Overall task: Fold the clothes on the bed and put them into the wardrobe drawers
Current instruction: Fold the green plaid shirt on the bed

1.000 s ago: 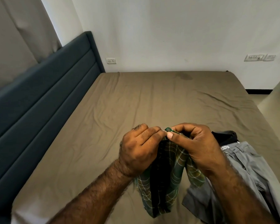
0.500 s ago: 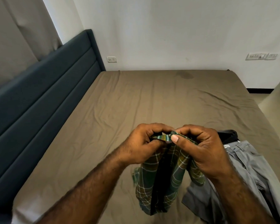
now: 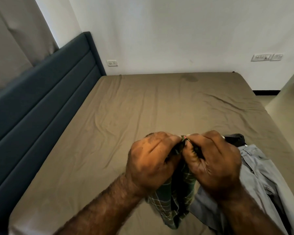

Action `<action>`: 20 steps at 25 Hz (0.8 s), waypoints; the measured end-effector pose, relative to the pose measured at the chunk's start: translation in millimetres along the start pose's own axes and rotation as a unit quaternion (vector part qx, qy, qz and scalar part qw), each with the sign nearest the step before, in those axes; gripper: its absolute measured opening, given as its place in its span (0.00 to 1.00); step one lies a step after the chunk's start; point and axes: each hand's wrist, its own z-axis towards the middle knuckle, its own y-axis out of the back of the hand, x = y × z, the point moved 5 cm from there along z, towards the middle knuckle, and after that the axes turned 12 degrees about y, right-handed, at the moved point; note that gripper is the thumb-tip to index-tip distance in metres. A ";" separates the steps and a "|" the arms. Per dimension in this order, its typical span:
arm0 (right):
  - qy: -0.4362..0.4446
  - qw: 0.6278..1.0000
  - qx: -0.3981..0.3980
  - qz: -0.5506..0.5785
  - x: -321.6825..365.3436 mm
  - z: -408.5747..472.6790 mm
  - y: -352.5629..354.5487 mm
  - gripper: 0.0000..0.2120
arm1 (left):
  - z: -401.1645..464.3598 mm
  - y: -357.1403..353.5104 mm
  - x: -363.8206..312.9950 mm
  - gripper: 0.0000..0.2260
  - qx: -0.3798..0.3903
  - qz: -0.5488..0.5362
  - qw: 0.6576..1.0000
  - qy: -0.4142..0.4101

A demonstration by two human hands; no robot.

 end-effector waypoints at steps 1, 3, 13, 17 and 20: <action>0.017 0.999 -0.022 -0.016 3.1 -1.9 1.7 0.08 | 4.0 1.5 -0.2 0.11 0.023 -0.038 0.999 0.030; 0.050 0.998 -0.044 -0.023 5.7 -5.4 2.8 0.08 | 10.4 2.2 3.2 0.14 0.068 -0.119 0.986 0.093; 0.048 0.994 0.059 0.075 -3.8 -17.3 -14.9 0.15 | -0.6 -22.2 48.4 0.08 0.337 -0.423 0.739 0.401; -0.229 0.940 0.224 0.116 -34.4 -19.3 -49.5 0.10 | -4.9 -20.8 81.0 0.07 0.223 0.025 0.937 0.268; -0.267 0.866 0.420 -0.037 -56.1 -33.2 -64.0 0.11 | -15.2 -23.7 108.6 0.10 0.278 0.268 0.881 0.274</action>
